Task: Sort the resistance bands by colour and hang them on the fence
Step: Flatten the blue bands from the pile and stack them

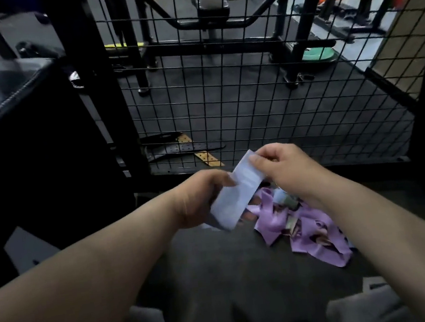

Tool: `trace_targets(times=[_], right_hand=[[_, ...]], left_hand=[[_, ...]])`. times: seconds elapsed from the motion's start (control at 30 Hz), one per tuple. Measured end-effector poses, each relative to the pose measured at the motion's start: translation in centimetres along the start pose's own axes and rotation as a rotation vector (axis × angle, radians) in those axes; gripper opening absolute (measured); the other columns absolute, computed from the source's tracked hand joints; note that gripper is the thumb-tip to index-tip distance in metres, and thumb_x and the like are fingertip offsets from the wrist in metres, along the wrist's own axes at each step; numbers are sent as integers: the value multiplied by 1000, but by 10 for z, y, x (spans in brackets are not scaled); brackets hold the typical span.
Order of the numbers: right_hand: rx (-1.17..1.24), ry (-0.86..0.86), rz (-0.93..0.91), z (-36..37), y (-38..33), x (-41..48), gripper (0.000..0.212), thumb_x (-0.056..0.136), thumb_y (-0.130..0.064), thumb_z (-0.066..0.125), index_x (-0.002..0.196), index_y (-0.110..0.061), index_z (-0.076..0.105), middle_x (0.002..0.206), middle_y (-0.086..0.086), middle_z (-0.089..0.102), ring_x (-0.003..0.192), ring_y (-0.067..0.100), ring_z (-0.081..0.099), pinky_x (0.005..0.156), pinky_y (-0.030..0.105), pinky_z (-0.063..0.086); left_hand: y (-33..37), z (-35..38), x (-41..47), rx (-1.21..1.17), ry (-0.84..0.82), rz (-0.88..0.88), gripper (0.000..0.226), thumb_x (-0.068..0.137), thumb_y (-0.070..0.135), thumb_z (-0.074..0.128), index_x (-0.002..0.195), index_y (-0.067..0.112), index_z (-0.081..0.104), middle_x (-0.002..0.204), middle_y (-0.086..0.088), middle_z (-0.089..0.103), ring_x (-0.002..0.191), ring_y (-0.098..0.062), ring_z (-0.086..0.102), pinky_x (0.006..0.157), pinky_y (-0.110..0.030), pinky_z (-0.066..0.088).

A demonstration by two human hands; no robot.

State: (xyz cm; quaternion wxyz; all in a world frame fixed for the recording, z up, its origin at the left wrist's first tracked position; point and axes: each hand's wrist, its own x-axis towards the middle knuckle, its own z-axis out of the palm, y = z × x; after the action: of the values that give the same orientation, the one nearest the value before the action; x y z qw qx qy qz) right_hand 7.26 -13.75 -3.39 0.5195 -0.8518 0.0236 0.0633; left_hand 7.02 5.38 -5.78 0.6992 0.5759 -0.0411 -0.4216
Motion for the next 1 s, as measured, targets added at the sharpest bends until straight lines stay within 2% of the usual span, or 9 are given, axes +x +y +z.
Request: trace_targets(times=[0.13,0.27,0.37,0.43,0.53,0.7,0.87,0.93,1.0], right_hand=[[361,17,176,3,9,2,17,99,-21,60,93,-5,66,85,17,67,64,26,64,52,31,56],[528,107,287,4,36,18,14,99,-19,59,95,-6,64,90,16,68,75,27,65,54,28,57],[539,183,395,15,78,33,16,101,-19,57,101,-3,63,88,16,65,64,22,64,45,24,53],[488,198,494,35,121,34,17,102,-17,54,107,-2,60,81,13,61,59,19,61,41,23,52],[403,96,702,79,196,23,20,101,-17,55,104,1,64,83,13,65,54,16,62,37,21,48],[563,176,911,141,269,26,12,100,-18,57,90,-13,59,84,7,64,70,19,61,58,32,55],[194,64,973,164,329,32,17,98,-19,59,84,-12,61,77,9,62,61,22,58,51,30,48],[-213,38,860,154,350,46,18,97,-25,60,92,-8,66,92,12,66,83,31,65,70,31,47],[-379,247,676,128,357,75,20,95,-21,57,107,-5,62,112,18,61,106,36,60,87,35,46]], left_hand=[[-20,-20,-4,57,-55,6,16,88,7,58,100,6,68,92,-23,65,73,-33,68,77,-44,58],[-43,-49,-12,163,-52,-172,10,84,3,66,93,5,70,86,-20,67,61,-27,66,62,-35,58],[-57,-85,-12,274,126,-281,3,84,2,68,86,5,68,77,-19,66,55,-24,63,51,-29,53],[-69,-112,-8,333,273,-355,13,79,4,76,85,2,64,65,-18,64,51,-24,61,49,-26,48],[-100,-142,7,378,491,-412,13,85,3,73,82,-1,60,62,-20,61,44,-21,59,42,-21,42],[-176,-171,52,365,721,-435,9,89,0,68,92,-5,61,66,-23,62,42,-19,63,39,-21,45],[-258,-186,81,393,750,-549,4,84,-8,68,84,-11,65,57,-22,63,47,-27,60,44,-28,48],[-279,-192,92,452,707,-607,5,86,-3,68,84,-7,67,67,-23,67,59,-29,63,56,-31,51],[-288,-197,103,539,684,-656,6,87,4,69,85,0,65,78,-20,66,67,-29,62,59,-32,50]])
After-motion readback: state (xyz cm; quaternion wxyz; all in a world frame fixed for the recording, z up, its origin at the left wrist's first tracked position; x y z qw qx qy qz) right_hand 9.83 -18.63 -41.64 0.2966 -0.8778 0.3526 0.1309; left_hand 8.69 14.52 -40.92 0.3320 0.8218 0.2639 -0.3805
